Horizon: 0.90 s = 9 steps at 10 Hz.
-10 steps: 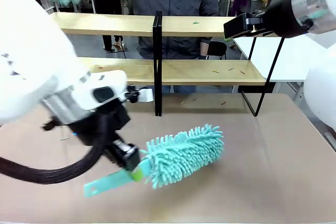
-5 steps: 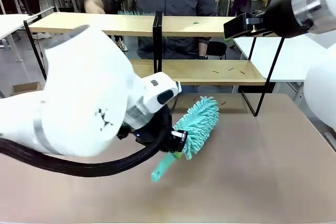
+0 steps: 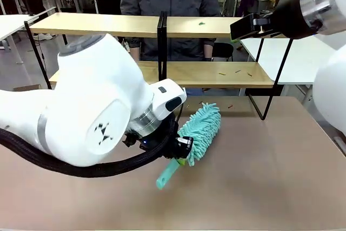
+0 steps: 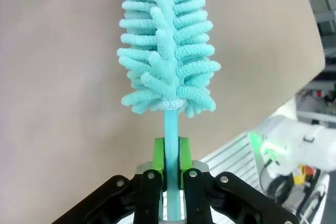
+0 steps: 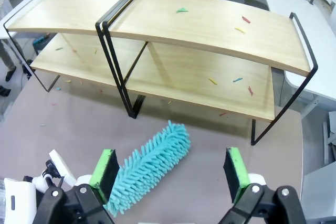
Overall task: Clean the shelves.
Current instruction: Clean a randomly selected level of the Shelf with the Duster.
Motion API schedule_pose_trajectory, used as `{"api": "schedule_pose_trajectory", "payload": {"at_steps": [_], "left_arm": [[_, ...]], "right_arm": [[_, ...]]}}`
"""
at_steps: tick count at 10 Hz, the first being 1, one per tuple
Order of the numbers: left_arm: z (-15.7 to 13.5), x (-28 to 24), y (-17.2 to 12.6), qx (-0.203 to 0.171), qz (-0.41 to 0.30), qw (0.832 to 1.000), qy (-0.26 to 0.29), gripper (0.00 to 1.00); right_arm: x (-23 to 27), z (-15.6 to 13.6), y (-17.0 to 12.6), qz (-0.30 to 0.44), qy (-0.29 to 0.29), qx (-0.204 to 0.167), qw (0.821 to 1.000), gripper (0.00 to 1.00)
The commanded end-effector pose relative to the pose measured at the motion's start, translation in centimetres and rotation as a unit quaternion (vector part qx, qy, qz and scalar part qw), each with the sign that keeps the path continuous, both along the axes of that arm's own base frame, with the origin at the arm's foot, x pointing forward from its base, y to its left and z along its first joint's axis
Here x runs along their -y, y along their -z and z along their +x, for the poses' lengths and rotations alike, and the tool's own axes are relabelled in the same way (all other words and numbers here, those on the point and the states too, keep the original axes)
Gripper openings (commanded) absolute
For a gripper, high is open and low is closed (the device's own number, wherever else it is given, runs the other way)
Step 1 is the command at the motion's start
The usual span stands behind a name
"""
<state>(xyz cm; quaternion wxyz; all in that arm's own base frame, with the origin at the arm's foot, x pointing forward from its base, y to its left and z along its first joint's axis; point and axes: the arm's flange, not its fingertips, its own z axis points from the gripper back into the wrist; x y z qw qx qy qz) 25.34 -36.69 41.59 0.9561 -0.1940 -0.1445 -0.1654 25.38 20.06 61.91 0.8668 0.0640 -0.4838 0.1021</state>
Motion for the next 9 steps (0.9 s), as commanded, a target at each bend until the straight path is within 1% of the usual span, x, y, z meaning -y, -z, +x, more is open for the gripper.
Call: {"api": "schedule_pose_trajectory", "payload": {"at_steps": [1, 2, 3, 4, 5, 7, 9], "left_arm": [[0.4, 1.4, 1.5, 0.025, 0.003, 0.998, -0.053, 0.12], [0.9, 1.4, 1.5, 0.04, -0.017, 0.996, -0.081, 0.12], [1.5, 1.0, 1.4, 0.052, -0.028, 0.991, -0.12, 0.12], [2.2, 1.1, 1.5, 0.045, -0.028, 0.988, -0.143, 0.12], [3.1, 1.8, 2.0, 0.042, -0.007, 0.985, -0.167, 0.12], [5.5, 3.9, 2.4, 0.036, -0.002, 0.982, -0.186, 0.12], [8.0, 6.1, 2.5, 0.046, -0.006, 0.979, -0.198, 0.12]], "right_arm": [[0.0, 0.1, 0.0, 0.001, -0.001, 0.0, 1.0, 1.0], [0.0, 0.1, 0.0, 0.001, -0.001, 0.0, 1.0, 1.0], [0.0, 0.1, 0.0, 0.001, -0.001, 0.0, 1.0, 1.0], [0.0, 0.1, 0.0, 0.001, -0.001, 0.0, 1.0, 1.0], [0.0, 0.1, 0.0, 0.001, -0.001, 0.0, 1.0, 1.0], [0.0, 0.1, 0.0, 0.001, -0.001, 0.0, 1.0, 1.0], [0.0, 0.1, 0.0, 0.001, -0.001, 0.0, 1.0, 1.0]]}}
